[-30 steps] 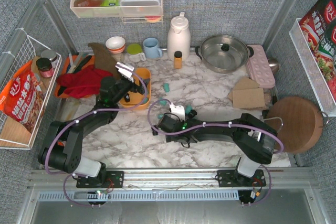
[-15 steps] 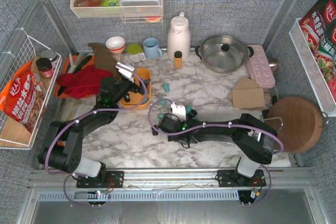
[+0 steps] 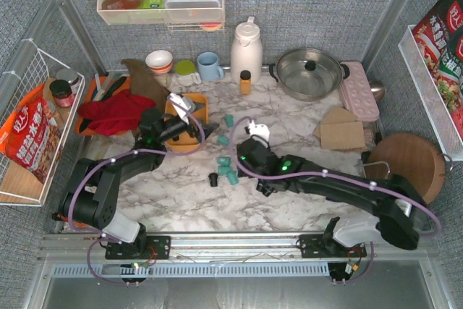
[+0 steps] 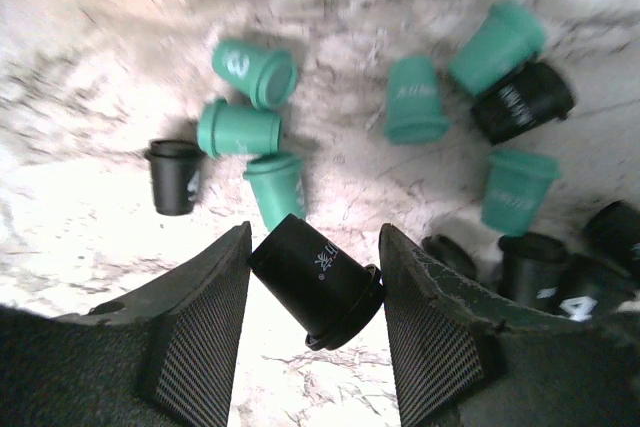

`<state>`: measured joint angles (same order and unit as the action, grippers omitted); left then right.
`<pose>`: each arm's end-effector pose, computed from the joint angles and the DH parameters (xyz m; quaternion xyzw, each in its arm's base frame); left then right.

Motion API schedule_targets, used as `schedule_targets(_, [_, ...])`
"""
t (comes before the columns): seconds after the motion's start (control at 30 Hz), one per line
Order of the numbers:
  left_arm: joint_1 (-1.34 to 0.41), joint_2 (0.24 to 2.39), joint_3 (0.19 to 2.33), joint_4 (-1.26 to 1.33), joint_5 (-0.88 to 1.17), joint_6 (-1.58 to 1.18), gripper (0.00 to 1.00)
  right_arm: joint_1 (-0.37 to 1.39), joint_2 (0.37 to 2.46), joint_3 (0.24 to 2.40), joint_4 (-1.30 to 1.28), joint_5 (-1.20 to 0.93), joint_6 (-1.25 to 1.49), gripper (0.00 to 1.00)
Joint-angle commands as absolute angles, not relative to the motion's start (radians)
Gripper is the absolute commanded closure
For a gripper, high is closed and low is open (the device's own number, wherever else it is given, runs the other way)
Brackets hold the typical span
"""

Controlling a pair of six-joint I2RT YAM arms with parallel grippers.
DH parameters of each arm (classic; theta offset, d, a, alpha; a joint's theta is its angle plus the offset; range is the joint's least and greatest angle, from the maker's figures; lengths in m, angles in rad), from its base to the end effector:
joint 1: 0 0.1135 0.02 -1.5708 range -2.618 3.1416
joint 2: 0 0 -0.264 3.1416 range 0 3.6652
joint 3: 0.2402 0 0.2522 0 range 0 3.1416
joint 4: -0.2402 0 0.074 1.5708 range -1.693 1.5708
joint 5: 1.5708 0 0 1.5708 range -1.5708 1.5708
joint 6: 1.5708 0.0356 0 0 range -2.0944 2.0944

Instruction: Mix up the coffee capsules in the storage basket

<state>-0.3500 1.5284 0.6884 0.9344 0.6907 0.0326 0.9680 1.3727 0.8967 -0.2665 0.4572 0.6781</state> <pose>0.2909 -0.1303 0.2445 0.3662 0.5741 -0.3349 0.6513 0.1781 0.2311 0.2418 -0.0385 0.8955 0.1463 0.4186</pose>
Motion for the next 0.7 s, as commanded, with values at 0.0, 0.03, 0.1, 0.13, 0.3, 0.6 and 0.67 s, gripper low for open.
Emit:
schedule_targets(0.0, [-0.355, 1.543, 0.642, 1.151, 0.974, 0.017, 0.01, 0.895, 1.227, 0.883, -0.238, 0.362, 0.538, 0.50])
schedule_targets(0.03, [-0.359, 1.544, 0.637, 1.173, 1.005, 0.016, 0.01, 0.874, 1.188, 0.875, -0.228, 0.337, 0.511, 0.50])
schedule_targets(0.1, [-0.377, 1.550, 0.633, 1.203, 1.076, 0.016, 0.01, 0.846, 1.125, 0.860, -0.193, 0.277, 0.451, 0.50])
schedule_targets(0.13, [-0.392, 1.551, 0.631, 1.214, 1.105, 0.017, 0.01, 0.837, 1.101, 0.852, -0.172, 0.250, 0.423, 0.50])
schedule_targets(0.3, [-0.505, 1.557, 0.622, 1.236, 1.151, 0.018, 0.01, 0.812, 1.032, 0.834, -0.076, 0.136, 0.355, 0.50])
schedule_targets(0.6, [-0.597, 1.557, 0.604, 1.314, 1.123, -0.011, 0.01, 0.810, 1.035, 0.823, 0.040, 0.009, 0.373, 0.50])
schedule_targets(0.67, [-0.608, 1.561, 0.593, 1.387, 1.108, -0.054, 0.01, 0.810, 1.044, 0.817, 0.064, 0.004, 0.386, 0.50])
